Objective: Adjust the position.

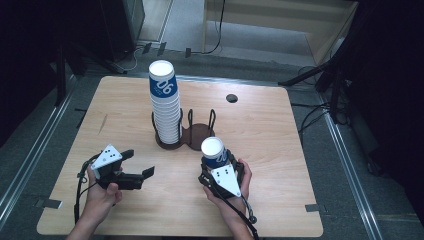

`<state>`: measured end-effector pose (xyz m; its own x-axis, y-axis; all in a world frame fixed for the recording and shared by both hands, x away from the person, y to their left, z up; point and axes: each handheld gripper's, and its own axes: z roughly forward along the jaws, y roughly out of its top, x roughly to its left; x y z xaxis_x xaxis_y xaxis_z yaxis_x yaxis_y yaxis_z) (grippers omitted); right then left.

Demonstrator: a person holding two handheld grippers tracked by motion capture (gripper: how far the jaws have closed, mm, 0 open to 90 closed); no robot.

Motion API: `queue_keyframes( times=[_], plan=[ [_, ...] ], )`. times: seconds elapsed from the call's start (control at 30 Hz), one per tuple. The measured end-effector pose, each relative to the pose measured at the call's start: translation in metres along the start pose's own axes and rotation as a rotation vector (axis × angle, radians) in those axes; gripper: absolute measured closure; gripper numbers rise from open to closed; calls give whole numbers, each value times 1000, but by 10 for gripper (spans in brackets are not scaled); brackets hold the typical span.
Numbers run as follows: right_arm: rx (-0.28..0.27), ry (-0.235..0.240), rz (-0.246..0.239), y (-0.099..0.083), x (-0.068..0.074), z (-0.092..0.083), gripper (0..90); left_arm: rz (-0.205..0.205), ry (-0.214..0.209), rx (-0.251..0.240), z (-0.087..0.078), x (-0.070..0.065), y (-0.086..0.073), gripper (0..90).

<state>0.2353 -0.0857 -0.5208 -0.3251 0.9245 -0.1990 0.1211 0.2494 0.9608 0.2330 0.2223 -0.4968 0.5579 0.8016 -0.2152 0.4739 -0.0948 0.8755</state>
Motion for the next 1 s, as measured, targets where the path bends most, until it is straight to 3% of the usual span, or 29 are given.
queue_keyframes(
  times=[0.03,0.1,0.37,0.5,0.57,0.8,1.0],
  plan=[
    [-1,5,-29,0,6,0,211,-6,-17,5,0,0,1,12],
    [-1,3,-34,0,8,0,211,-10,-41,17,1,-2,3,12],
    [-7,15,-95,0,22,-3,213,14,-60,13,3,-12,10,13],
    [-10,21,-164,-1,31,-3,216,32,-70,21,6,-21,13,13],
    [-10,21,-175,-1,32,-3,217,36,-75,24,7,-22,14,13],
    [4,13,-280,-7,41,-5,219,72,-120,34,13,-37,19,14],
    [-6,24,-322,-7,46,-6,219,81,-138,46,16,-41,19,15]
  ],
)
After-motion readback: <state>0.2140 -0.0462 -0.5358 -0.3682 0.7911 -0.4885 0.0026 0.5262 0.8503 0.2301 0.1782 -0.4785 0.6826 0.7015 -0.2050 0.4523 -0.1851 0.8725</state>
